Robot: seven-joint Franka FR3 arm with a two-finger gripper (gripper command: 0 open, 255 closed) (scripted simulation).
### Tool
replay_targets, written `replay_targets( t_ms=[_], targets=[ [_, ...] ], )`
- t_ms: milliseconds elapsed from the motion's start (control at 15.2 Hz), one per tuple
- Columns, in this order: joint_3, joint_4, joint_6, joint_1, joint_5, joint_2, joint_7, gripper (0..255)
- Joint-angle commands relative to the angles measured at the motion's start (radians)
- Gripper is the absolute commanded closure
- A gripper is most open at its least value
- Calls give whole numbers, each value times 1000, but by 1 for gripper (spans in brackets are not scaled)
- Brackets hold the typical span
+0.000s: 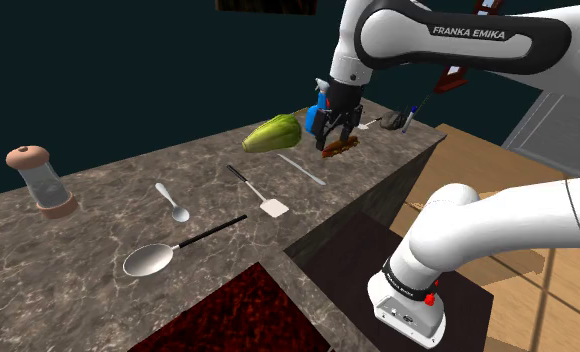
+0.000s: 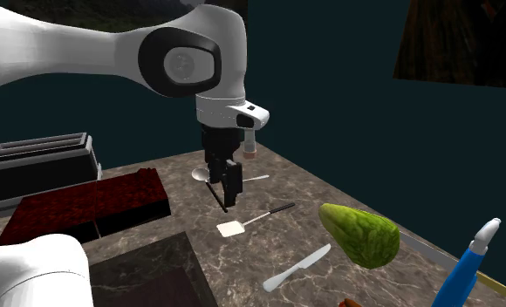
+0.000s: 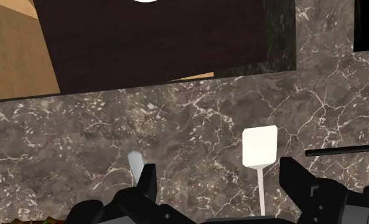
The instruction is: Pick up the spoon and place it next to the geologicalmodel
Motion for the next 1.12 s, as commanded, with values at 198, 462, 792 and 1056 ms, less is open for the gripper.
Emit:
replay_targets(
  t_ms=[198, 462, 792, 1056],
  targets=[
    [33, 27, 68, 18, 31, 101, 29, 0],
    [75, 81, 150, 39, 64, 242, 66, 0],
    [122, 176, 233, 61, 88, 425, 111, 0],
    [156, 273, 283, 77, 94, 574, 149, 0]
  ],
)
